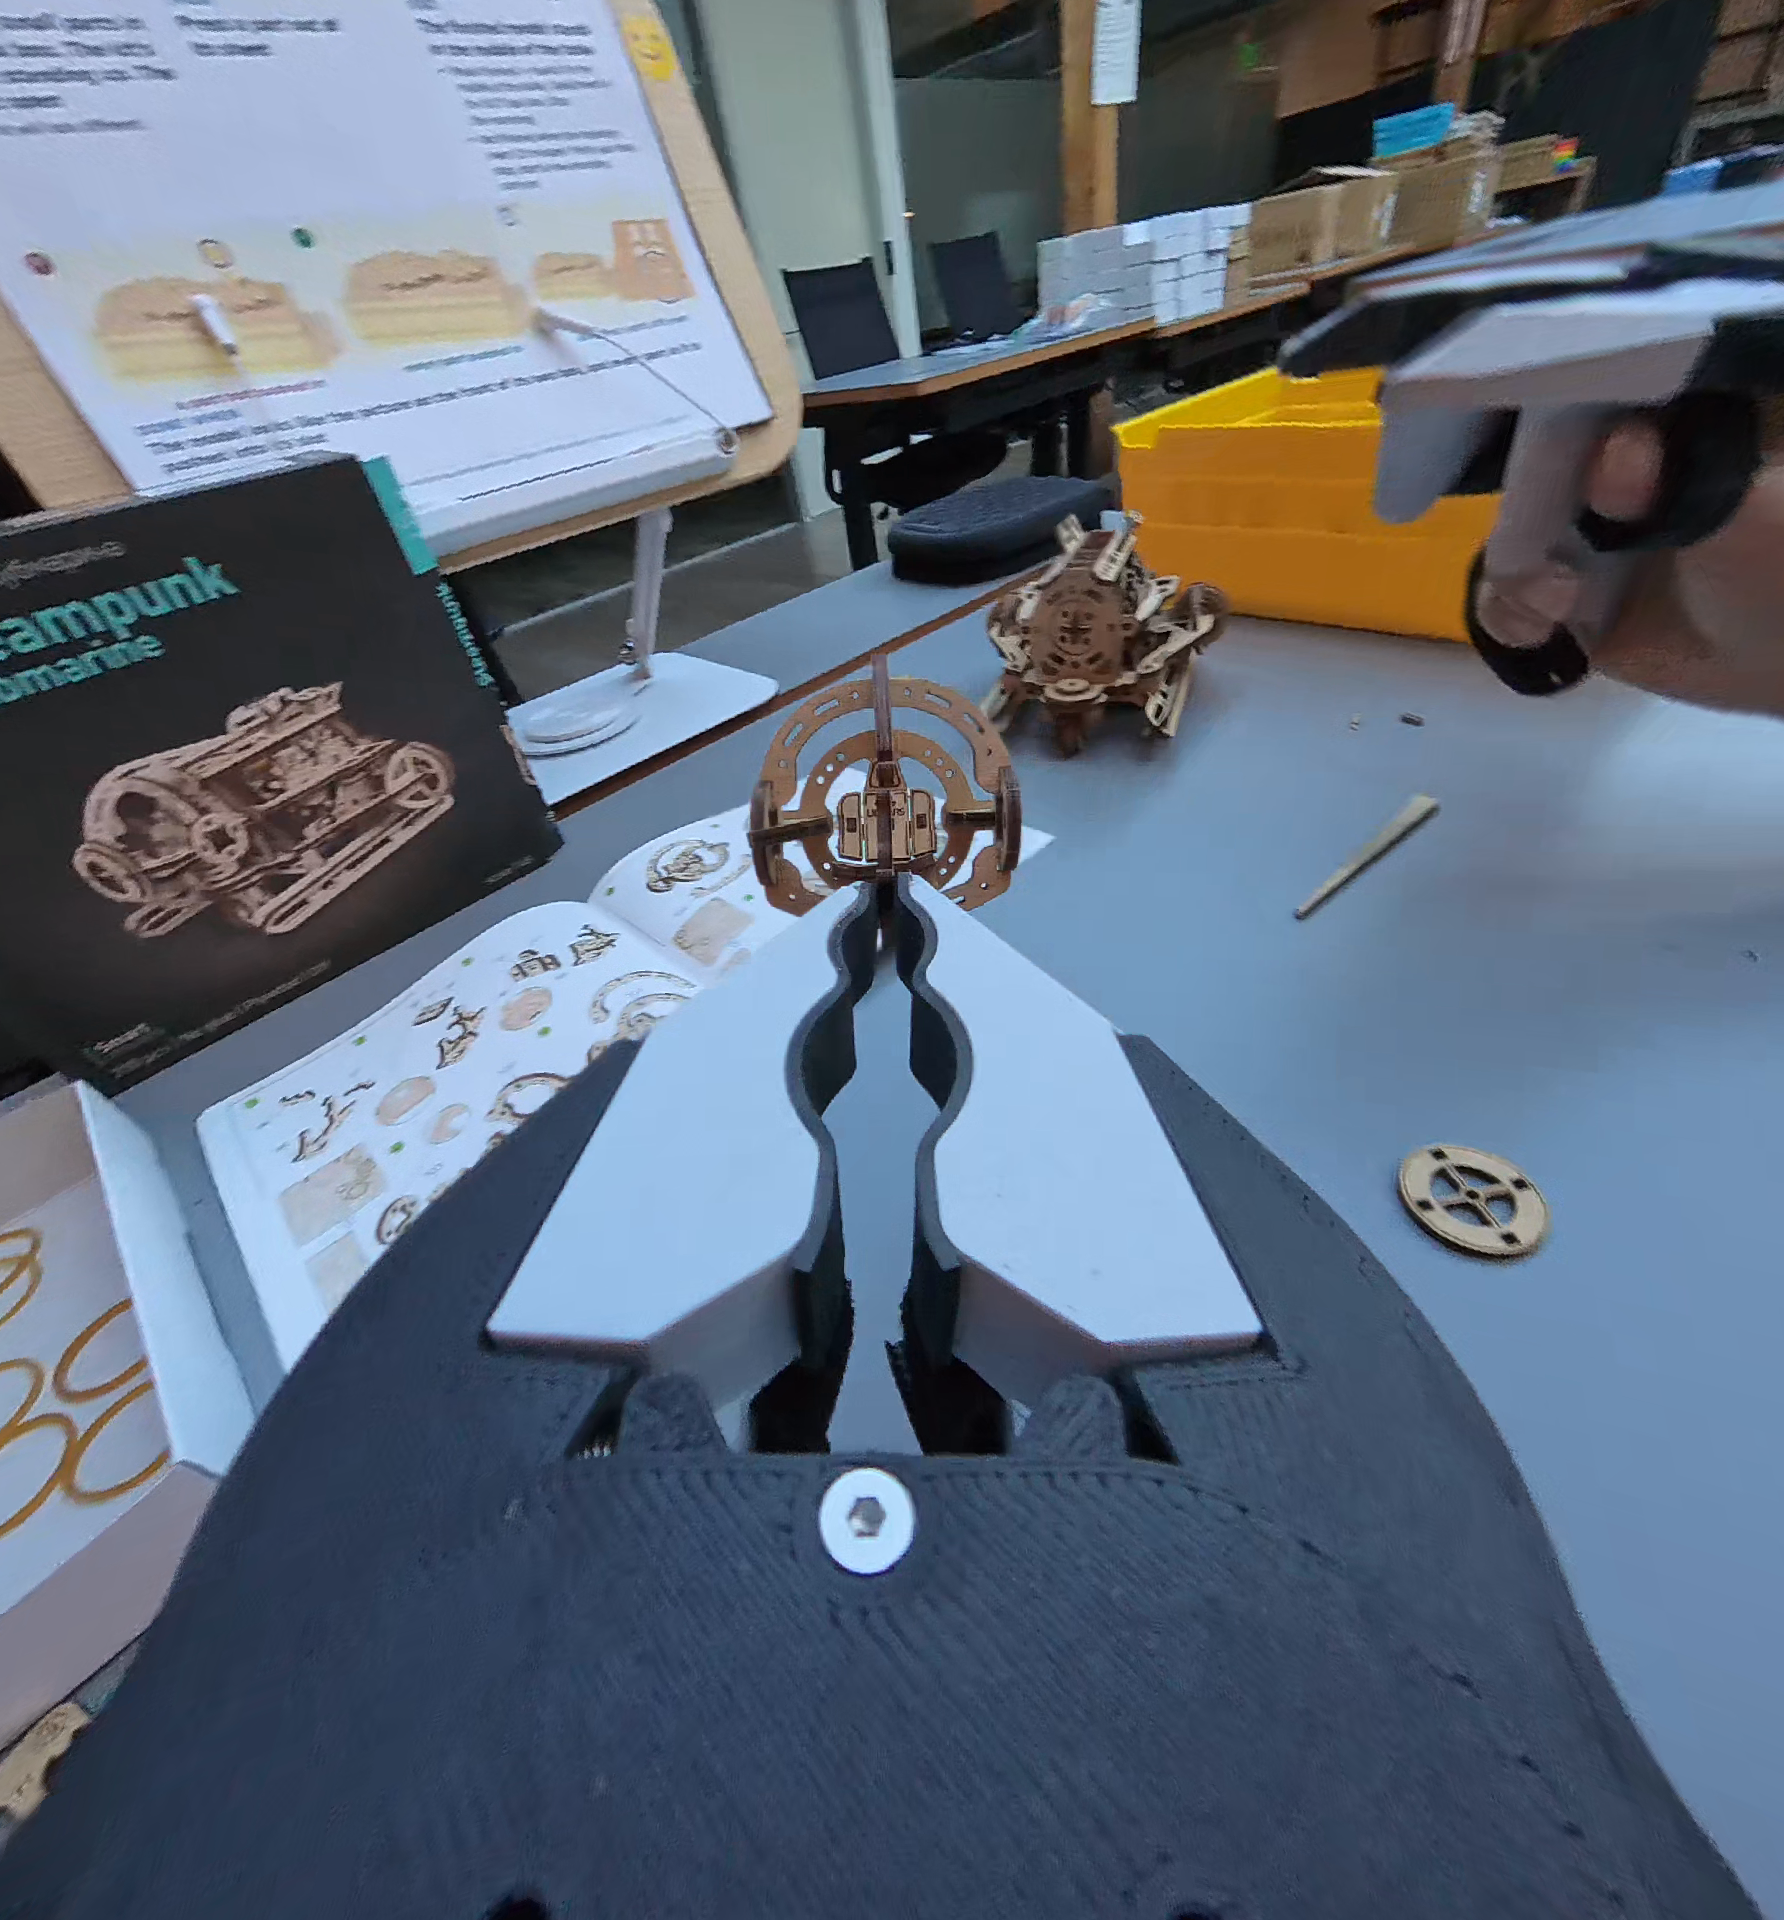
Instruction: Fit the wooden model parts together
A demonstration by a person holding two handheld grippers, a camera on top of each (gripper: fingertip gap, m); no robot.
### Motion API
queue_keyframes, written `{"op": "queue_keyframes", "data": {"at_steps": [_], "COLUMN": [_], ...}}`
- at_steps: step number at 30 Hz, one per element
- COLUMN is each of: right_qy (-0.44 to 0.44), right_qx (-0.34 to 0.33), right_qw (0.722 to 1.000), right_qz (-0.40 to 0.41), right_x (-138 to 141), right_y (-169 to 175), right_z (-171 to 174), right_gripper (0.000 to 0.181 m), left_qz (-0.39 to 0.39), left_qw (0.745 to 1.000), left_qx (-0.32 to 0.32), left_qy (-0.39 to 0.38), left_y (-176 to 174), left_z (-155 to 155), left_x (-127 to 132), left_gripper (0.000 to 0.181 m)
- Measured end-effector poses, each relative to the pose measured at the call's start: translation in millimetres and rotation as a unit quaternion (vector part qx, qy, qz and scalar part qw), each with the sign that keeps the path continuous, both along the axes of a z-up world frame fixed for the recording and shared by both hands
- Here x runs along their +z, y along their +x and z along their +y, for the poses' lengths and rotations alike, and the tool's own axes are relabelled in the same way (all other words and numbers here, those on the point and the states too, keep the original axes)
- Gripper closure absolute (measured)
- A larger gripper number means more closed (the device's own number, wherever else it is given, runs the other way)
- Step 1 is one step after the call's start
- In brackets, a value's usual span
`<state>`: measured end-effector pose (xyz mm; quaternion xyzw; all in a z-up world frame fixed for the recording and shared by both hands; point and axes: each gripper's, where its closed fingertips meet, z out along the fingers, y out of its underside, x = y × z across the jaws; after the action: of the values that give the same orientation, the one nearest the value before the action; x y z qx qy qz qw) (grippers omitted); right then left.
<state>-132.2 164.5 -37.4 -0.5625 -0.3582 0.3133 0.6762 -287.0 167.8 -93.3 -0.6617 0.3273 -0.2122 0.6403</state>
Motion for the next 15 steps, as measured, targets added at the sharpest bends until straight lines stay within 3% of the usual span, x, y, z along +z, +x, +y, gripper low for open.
{"op": "queue_keyframes", "data": {"at_steps": [5, 10, 15], "right_qy": [-0.028, -0.024, 0.001], "right_qx": [-0.031, -0.041, -0.057], "right_qw": [0.999, 0.996, 0.992], "right_qz": [-0.011, -0.075, -0.11], "right_x": [-21.2, -44.7, -49.4], "right_y": [-15.8, -27.8, -26.9], "right_z": [6.8, 7.5, 12.0], "right_gripper": [0.15, 0.152, 0.152], "left_qz": [-0.101, -0.081, -0.097], "left_qw": [0.992, 0.993, 0.993], "left_qx": [0.024, 0.065, 0.046], "left_qy": [-0.071, -0.056, -0.044], "left_y": [-5.0, -13.9, -9.6], "left_z": [22.9, 35.4, 24.1], "left_x": [18.8, 9.7, 7.2], "left_gripper": [0.181, 0.181, 0.181]}}
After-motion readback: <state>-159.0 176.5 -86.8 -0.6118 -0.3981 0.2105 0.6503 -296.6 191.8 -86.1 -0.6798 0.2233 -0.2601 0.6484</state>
